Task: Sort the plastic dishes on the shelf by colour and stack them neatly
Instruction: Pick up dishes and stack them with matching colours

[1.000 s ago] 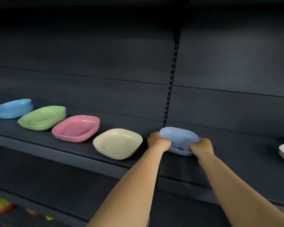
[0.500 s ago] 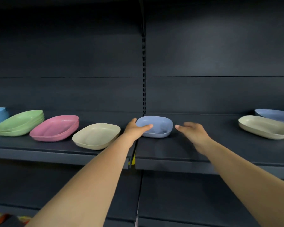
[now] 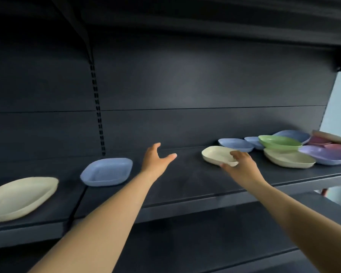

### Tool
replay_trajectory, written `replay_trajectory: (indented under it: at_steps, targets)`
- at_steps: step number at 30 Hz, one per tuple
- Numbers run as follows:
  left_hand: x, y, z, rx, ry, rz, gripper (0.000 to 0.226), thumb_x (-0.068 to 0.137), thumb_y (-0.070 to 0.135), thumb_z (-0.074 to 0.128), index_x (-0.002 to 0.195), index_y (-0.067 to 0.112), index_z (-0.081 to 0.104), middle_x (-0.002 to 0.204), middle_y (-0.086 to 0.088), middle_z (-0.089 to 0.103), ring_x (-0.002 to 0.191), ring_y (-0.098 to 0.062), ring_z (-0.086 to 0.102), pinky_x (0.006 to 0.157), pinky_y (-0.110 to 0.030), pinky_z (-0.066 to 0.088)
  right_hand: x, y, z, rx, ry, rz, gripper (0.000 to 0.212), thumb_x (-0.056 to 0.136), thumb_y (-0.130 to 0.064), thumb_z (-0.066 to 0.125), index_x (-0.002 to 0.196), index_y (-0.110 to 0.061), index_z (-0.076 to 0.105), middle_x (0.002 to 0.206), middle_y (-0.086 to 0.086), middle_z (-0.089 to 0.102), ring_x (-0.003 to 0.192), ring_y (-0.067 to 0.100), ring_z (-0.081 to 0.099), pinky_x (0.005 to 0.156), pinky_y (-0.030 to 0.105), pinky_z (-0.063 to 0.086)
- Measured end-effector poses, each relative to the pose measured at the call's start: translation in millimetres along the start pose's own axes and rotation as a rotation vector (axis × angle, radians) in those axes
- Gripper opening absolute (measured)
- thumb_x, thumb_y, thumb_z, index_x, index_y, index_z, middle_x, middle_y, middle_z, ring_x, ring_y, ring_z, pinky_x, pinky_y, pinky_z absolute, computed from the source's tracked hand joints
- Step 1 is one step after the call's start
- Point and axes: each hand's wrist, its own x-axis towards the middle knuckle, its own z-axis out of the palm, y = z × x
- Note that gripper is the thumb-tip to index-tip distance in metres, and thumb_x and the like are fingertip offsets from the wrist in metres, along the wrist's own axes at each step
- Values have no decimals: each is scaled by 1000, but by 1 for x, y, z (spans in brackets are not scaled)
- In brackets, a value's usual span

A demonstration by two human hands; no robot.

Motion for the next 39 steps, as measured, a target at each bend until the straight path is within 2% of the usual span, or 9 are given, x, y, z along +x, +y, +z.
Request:
replay_trajectory:
  at_steps: [4, 7, 11, 14, 17, 23, 31, 34, 39]
  targets:
    - [33, 15, 73, -38, -98, -31, 74, 85, 40, 66, 146, 26, 27, 152, 3, 27, 138, -17, 32, 109, -33, 32, 53, 49, -12, 6, 45, 91, 58, 82, -40, 67, 125, -3, 53, 120, 13, 57, 115, 32, 50, 78, 32, 38]
    - [67, 21, 123, -76, -153, -110, 77, 85, 41, 65, 148, 25, 23, 154, 2, 26, 139, -16, 31, 110, -32, 32, 93, 76, -4, 136, -2, 187, 60, 83, -38, 68, 127, -1, 50, 123, 15, 55, 114, 32, 51, 75, 32, 37]
    - [103, 25, 172, -186, -222, -238, 80, 84, 37, 67, 149, 21, 23, 150, 2, 33, 134, -16, 38, 102, -26, 33, 127, 92, 15, 366, -66, 225, 36, 82, -29, 69, 108, -6, 59, 105, 9, 63, 86, 21, 58, 61, 30, 43]
    - [116, 30, 192, -281, -129, -276, 47, 80, 22, 71, 124, 19, 55, 129, 0, 58, 109, -19, 58, 83, -24, 44, 138, 80, 21, 414, -88, 196, 19, 87, -24, 62, 98, -9, 61, 88, 5, 63, 72, 16, 55, 57, 27, 41]
    - [115, 37, 186, -389, 66, -285, 21, 77, 13, 71, 96, 18, 63, 95, -2, 68, 83, -19, 62, 63, -24, 46, 140, 51, 24, 505, -24, 60, 8, 89, -15, 60, 93, -21, 59, 80, -7, 61, 72, 11, 56, 61, 27, 43]
    - [81, 36, 88, -487, 356, -211, 22, 76, 7, 70, 95, 16, 64, 88, 0, 67, 78, -17, 60, 62, -25, 47, 107, -43, 45, 814, -72, -75, 29, 87, -14, 64, 106, -32, 51, 94, -17, 59, 86, 2, 57, 67, 21, 44]
    - [-11, -23, -126, -357, 647, -190, 21, 76, 6, 72, 91, 18, 63, 83, 3, 64, 78, -17, 60, 60, -25, 46, -16, -211, 142, 925, -324, -188, 33, 88, -11, 61, 111, -31, 50, 97, -18, 57, 91, 4, 56, 69, 21, 47]
    - [-45, -60, -203, -311, 700, -227, 22, 75, 5, 73, 89, 18, 62, 86, -2, 66, 77, -21, 61, 61, -27, 48, -71, -268, 189, 933, -419, -151, 31, 89, -15, 59, 113, -33, 47, 93, -19, 55, 85, 3, 53, 77, 32, 49]
    - [-70, -126, -296, -145, 690, -326, 21, 76, 7, 73, 88, 17, 58, 82, 0, 61, 83, -24, 58, 68, -30, 42, -132, -330, 265, 837, -508, -128, 37, 87, -17, 59, 120, -28, 48, 104, -9, 59, 90, 9, 57, 74, 26, 45]
